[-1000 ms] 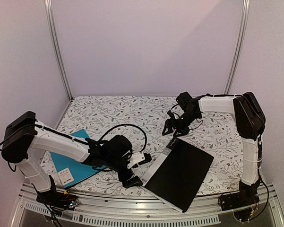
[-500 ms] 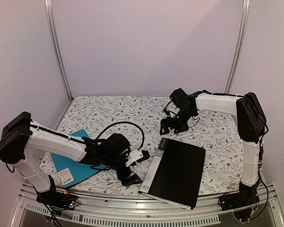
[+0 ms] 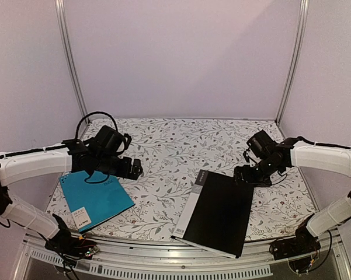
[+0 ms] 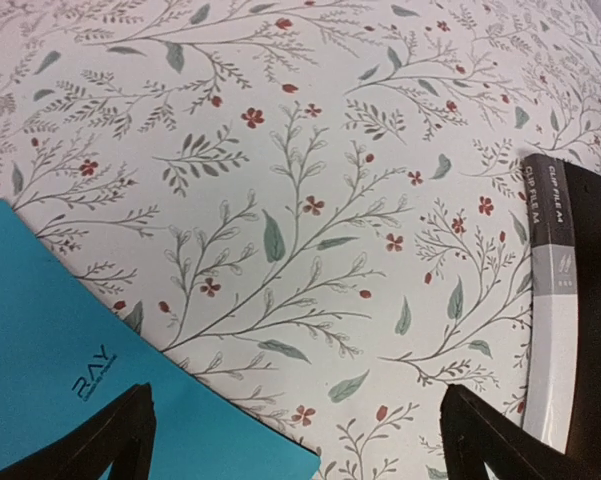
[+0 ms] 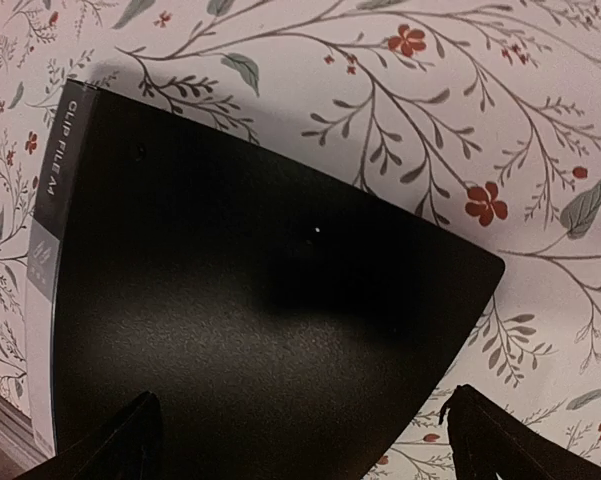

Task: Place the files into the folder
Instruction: Move the folder with files to the center of the board.

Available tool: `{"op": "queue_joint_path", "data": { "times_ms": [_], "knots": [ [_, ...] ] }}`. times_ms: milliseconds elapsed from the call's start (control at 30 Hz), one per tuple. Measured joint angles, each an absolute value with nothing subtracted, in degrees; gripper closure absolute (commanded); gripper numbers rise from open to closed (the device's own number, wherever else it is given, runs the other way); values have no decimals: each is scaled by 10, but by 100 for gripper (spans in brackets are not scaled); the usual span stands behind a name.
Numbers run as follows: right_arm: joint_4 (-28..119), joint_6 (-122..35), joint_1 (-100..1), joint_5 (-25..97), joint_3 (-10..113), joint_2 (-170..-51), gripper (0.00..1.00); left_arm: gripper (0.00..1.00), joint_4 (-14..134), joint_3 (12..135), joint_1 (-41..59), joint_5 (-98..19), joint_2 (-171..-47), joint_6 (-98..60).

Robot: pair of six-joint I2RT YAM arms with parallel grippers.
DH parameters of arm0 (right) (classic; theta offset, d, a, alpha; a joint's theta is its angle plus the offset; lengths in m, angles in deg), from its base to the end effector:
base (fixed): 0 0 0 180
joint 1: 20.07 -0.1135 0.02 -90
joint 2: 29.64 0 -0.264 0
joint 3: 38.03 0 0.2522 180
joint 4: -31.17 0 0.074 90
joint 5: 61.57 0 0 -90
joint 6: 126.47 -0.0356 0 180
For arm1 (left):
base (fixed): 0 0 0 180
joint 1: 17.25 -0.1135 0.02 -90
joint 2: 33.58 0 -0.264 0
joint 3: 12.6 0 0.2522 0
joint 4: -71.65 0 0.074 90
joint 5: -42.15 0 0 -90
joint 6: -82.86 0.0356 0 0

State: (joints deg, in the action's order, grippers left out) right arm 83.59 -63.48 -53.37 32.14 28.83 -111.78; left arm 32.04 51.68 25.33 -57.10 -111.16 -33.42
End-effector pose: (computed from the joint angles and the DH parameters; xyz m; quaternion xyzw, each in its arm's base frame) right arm 0.2234 0.1495 0.2072 -0.0600 0.9788 0.1246 0.1512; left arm 0.2060 -0.1815 0.2262 0.1086 0.9391 -0.1162 0.3047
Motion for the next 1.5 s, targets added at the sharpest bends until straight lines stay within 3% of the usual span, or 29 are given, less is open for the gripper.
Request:
{"op": "queue_joint_path", "data": {
  "times_ms": [333,667,867,1033,1500],
  "knots": [
    [779,-754,-557,355,158,-1082,1,1,224,448,26,-564,-1032,-433],
    [691,-763,-572,386,234,-1207,6,0,208,428,-57,-489,-1031,-442],
    [665,-743,-572,414,318,-1291,8,2,246,438,-14,-399,-1083,-437],
    [656,-723,-573,428,375,-1341,7,7,300,471,93,-340,-1142,-451],
    [646,-685,-573,428,333,-1311,7,11,489,528,235,-217,-1341,-558]
  ]
}}
